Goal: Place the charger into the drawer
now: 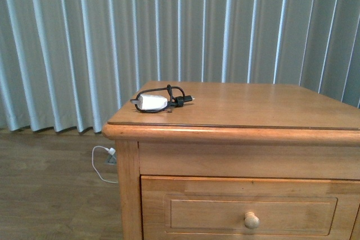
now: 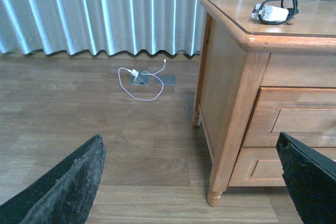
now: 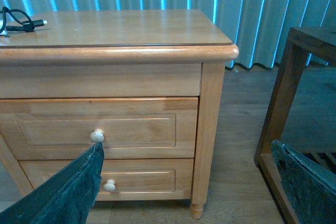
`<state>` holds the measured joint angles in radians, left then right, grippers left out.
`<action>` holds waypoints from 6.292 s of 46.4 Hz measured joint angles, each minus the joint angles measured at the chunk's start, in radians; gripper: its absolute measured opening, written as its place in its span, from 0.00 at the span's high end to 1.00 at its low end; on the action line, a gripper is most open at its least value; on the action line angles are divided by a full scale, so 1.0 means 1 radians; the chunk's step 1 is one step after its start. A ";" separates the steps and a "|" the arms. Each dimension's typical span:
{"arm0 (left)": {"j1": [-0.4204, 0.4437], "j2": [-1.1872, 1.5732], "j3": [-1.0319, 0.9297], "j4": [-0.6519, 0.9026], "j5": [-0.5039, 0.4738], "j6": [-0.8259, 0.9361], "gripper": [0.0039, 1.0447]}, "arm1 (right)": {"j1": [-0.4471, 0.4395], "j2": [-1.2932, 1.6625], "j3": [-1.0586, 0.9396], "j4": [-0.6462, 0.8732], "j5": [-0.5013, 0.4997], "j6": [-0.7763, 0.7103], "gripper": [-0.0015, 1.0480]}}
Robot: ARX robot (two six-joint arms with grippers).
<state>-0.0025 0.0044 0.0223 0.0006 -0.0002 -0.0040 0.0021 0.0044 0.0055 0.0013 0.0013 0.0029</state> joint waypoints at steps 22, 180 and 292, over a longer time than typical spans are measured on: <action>0.000 0.000 0.000 0.000 0.000 0.000 0.06 | 0.060 0.384 0.116 -0.013 -0.116 0.022 0.08; 0.000 0.000 0.000 0.000 0.000 0.000 0.06 | 0.434 2.128 1.029 0.461 0.378 0.200 0.08; 0.000 0.000 0.000 0.000 0.000 0.000 0.06 | 0.468 1.477 0.364 0.295 0.198 0.201 0.63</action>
<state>-0.0025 0.0044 0.0227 0.0006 0.0002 -0.0040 0.4702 1.4815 0.3691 0.2966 0.1989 0.2043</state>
